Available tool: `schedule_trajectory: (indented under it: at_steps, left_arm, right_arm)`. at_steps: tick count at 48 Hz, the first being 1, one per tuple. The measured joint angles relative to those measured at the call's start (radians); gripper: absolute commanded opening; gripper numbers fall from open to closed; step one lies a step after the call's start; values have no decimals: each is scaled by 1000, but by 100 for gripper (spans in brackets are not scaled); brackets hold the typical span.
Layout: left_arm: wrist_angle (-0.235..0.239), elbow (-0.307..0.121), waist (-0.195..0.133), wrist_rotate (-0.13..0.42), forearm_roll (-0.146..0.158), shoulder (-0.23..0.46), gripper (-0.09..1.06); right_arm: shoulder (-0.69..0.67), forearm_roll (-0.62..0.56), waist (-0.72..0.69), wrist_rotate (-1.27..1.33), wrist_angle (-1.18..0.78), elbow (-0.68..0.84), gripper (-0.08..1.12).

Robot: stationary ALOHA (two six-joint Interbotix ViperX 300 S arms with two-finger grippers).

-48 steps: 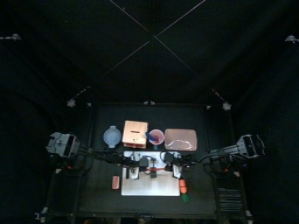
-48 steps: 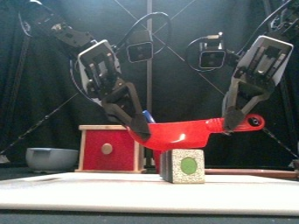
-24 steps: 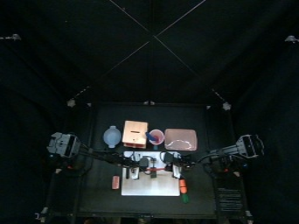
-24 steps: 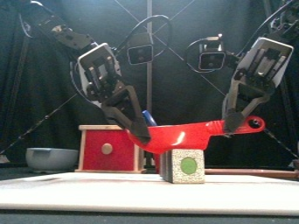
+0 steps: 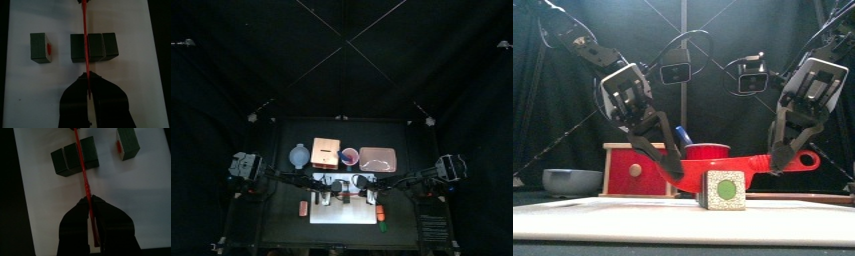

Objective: Place sushi on board then cut the sushi with the knife then place the pieces on the plate
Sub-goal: Cut the sushi into 4 pieces

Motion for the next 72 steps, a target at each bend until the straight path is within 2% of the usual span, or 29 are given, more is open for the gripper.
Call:
schedule_trajectory:
  at_steps: [14, 26, 33, 46, 58, 72]
  left_arm:
    - [0, 0, -2, 0, -3, 20, 33]
    - [0, -2, -12, 2, -43, 20, 33]
    - [2, -2, -23, 3, -52, 17, 33]
    - [11, 0, -25, 3, -52, -14, 33]
    - [25, 0, -23, 0, -15, -75, 33]
    - [23, 0, -41, -2, -12, -103, 33]
  right_arm:
    - [52, 26, 26, 0, -8, -15, 34]
    - [55, 51, 52, 0, -8, -21, 34]
    - [55, 57, 63, 0, -8, -25, 34]
    - [20, 37, 57, 0, 18, -34, 34]
    - [-71, 6, 46, 3, 66, -38, 34]
    - [-132, 35, 52, 2, 75, -32, 34]
